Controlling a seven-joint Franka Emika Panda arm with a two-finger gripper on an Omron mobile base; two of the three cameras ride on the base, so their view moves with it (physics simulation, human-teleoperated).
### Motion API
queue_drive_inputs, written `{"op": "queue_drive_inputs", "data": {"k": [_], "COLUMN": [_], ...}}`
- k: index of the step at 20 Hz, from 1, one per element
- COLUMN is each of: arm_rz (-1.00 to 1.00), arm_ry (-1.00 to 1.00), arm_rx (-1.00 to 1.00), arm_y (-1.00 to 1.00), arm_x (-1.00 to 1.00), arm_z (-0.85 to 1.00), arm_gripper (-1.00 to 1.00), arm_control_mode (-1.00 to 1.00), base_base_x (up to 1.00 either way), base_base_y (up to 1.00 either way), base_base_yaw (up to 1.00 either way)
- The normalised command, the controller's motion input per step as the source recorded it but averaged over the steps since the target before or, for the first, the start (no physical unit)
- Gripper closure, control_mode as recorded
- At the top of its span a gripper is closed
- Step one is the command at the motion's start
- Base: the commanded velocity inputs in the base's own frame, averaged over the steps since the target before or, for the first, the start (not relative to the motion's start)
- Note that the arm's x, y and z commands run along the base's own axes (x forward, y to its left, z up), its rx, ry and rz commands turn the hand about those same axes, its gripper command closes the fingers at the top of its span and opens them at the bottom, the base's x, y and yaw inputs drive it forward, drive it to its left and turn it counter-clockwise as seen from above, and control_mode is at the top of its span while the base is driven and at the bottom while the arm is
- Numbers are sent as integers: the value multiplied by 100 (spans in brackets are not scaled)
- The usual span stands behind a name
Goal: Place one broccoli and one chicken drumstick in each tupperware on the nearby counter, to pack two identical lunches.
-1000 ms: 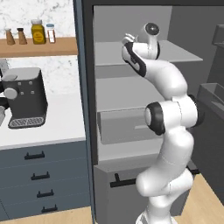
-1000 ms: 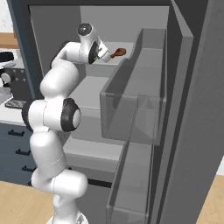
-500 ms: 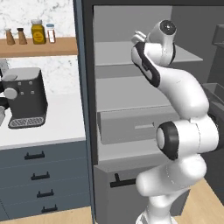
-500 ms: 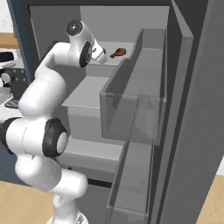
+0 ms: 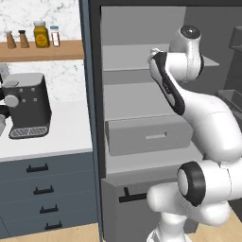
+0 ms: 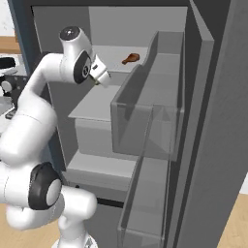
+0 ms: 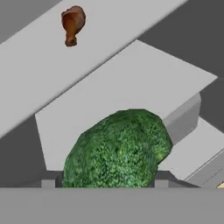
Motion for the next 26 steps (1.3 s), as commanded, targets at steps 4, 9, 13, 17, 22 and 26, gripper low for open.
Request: {"op": "queue_drive_inputs", "data": {"k": [4,9,13,17,22,26], "arm_rz": [0,1,11,4,0,0], "arm_ry": [0,0,0,0,0,0], "arm_rx": [-7,-7,-1,0,0,0], "arm_y": [0,0,0,0,0,0], "arm_x": [-100,-100,-100,-25,0,0], "arm_z": [-100,-100,-100,-24,0,0], "arm_gripper": [100,100,100,100,100,100], "arm_control_mode": [-100,-100,-100,100,100,100], "base_base_x": [0,0,0,-75,-72,5], "base_base_y": [0,0,0,11,85,100], "base_base_yaw": [0,0,0,14,24,14]}}
